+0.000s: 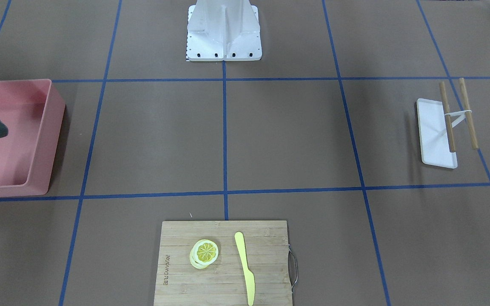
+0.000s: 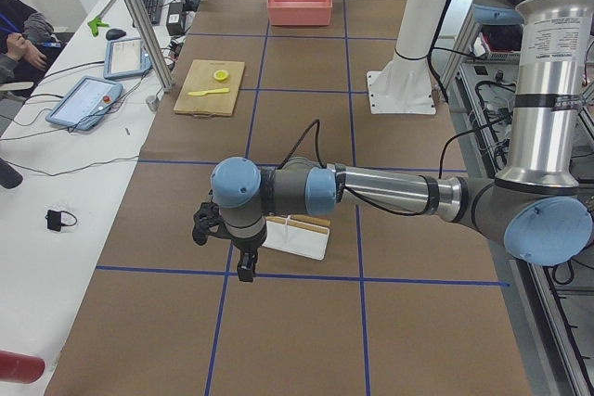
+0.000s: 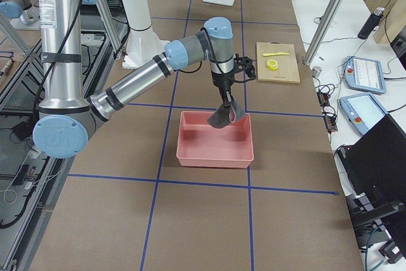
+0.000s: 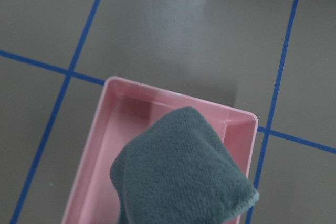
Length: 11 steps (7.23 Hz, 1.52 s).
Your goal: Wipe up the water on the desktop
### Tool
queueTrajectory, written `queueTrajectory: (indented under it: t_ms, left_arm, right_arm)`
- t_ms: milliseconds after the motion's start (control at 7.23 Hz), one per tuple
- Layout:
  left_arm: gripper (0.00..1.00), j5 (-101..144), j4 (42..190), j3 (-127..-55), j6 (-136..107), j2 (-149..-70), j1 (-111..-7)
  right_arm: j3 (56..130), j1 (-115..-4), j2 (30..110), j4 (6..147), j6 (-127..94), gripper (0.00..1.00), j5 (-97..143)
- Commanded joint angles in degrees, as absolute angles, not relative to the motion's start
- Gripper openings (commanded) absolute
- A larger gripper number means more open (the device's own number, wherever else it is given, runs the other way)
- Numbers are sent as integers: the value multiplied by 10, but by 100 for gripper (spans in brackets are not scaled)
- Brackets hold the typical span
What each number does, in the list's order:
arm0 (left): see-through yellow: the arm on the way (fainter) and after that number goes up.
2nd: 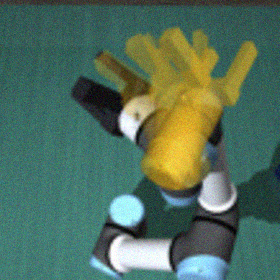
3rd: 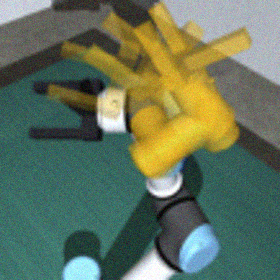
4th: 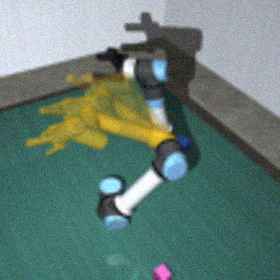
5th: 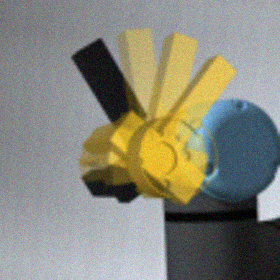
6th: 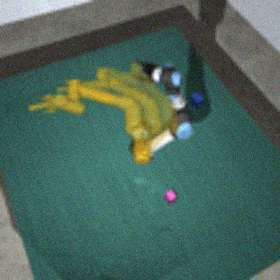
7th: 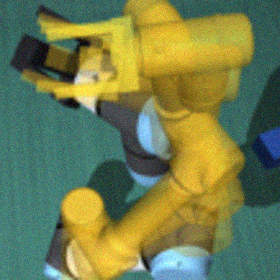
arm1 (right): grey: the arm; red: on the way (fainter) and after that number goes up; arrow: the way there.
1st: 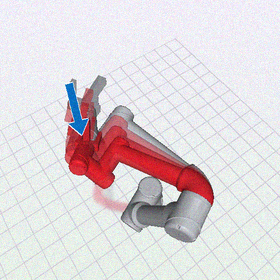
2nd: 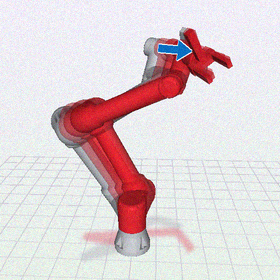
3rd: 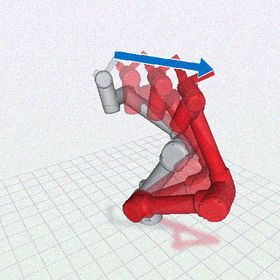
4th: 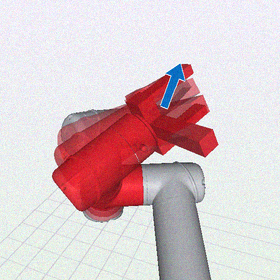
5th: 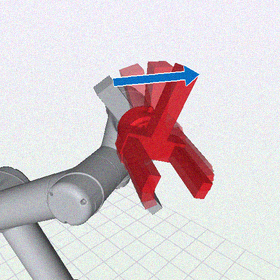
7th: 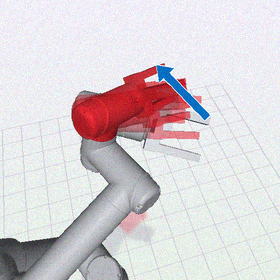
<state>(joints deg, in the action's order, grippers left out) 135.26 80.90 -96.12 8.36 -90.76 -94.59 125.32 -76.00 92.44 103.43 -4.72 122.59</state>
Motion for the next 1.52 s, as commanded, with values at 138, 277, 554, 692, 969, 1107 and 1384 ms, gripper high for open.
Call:
queueTrajectory:
  t_ms: [138, 277, 554, 692, 969, 1107, 1384]
  left_arm:
    - [99, 1353, 815, -962, 84, -907, -946]
    - [99, 1353, 815, -962, 84, -906, -946]
    - [99, 1353, 815, -962, 85, -906, -946]
    - [99, 1354, 815, -962, 85, -906, -946]
    - [99, 1354, 815, -961, 83, -901, -946]
    - [99, 1354, 815, -962, 83, -900, -946]
    - [99, 1354, 815, -962, 82, -900, -946]
  right_arm:
    - [1231, -765, 940, 1027, -10, 99, 1228]
    - [1225, -765, 941, 1013, -10, 100, 1230]
    - [1225, -765, 948, 1009, -11, 100, 1229]
    - [1217, -766, 957, 1008, -11, 100, 1228]
    - [1194, -796, 974, 1008, -7, 100, 1241]
    - [1179, -828, 995, 1008, 0, 100, 1285]
    - [1171, -871, 1065, 1008, 49, 100, 1318]
